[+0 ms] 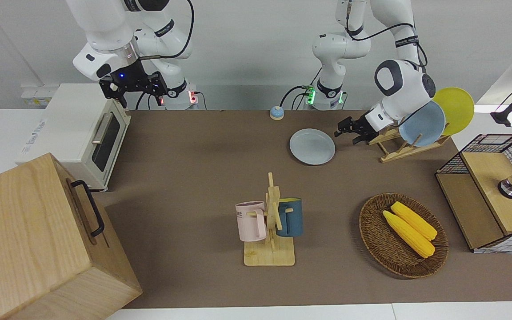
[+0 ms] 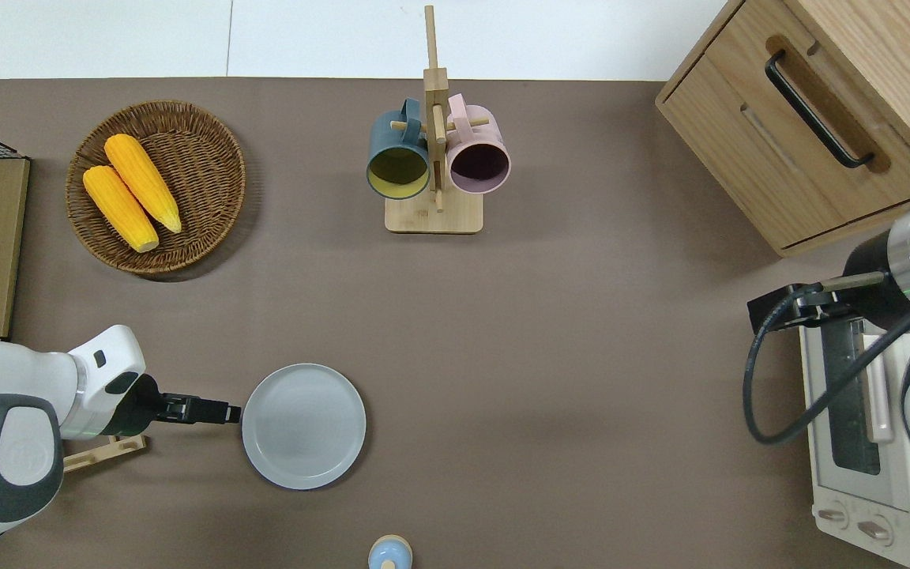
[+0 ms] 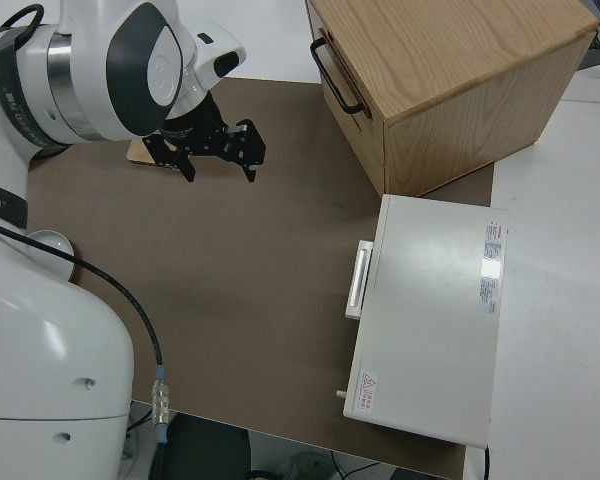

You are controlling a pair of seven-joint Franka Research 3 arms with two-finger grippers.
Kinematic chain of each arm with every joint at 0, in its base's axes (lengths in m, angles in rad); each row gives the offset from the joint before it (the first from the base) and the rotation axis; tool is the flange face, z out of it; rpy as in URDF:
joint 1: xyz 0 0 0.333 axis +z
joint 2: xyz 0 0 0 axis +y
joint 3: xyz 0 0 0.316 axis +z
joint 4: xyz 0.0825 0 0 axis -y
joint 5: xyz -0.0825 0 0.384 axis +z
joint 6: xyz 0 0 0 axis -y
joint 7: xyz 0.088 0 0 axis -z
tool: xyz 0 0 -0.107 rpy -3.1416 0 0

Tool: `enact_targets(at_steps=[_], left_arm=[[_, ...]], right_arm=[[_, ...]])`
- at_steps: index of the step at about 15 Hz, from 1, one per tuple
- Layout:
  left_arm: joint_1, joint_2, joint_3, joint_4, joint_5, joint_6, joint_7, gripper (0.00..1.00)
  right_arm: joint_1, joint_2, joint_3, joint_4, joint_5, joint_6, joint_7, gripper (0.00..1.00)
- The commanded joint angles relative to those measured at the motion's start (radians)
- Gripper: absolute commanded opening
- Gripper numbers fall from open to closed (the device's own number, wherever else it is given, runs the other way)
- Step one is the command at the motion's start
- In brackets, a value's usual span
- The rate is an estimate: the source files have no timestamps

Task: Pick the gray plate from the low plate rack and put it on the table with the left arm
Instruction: 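Open the left gripper and withdraw it toward the rack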

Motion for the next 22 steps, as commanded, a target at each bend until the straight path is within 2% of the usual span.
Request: enact_targets(at_steps=[1,3,6,11,13,22], left_arm=[[-0.002,-0.008,-0.003,0.053,0.098,-0.009,-0.063,0.98],[-0.011,-0.020,-0.014,0.105,0.182,-0.035,-0.161,0.98],[-0.020,-0.019,-0.034,0.246,0.307,-0.153,-0.290,0.99],[-0.020,-0.005,-0.069,0.447,0.417,-0.295,-0.326,0.99],[-0.020,-0.006,-0.086,0.503,0.439,-0.321,-0.324,0.99],[-0.019,-0.008,-0.094,0.628,0.422,-0.404,-0.333,0.99]], right_arm=[[-0.023,-0.002,0.021,0.007,-0.006,-0.011,0.012,0.983],[-0.023,-0.004,0.021,0.007,-0.006,-0.011,0.012,0.983],[-0.023,-0.002,0.021,0.007,-0.006,-0.011,0.012,0.983],[-0.023,-0.002,0.021,0.006,-0.006,-0.011,0.012,0.983],[-0.023,-0.004,0.020,0.007,-0.006,-0.012,0.012,0.983],[-0.023,-0.002,0.021,0.007,-0.006,-0.012,0.012,0.983]])
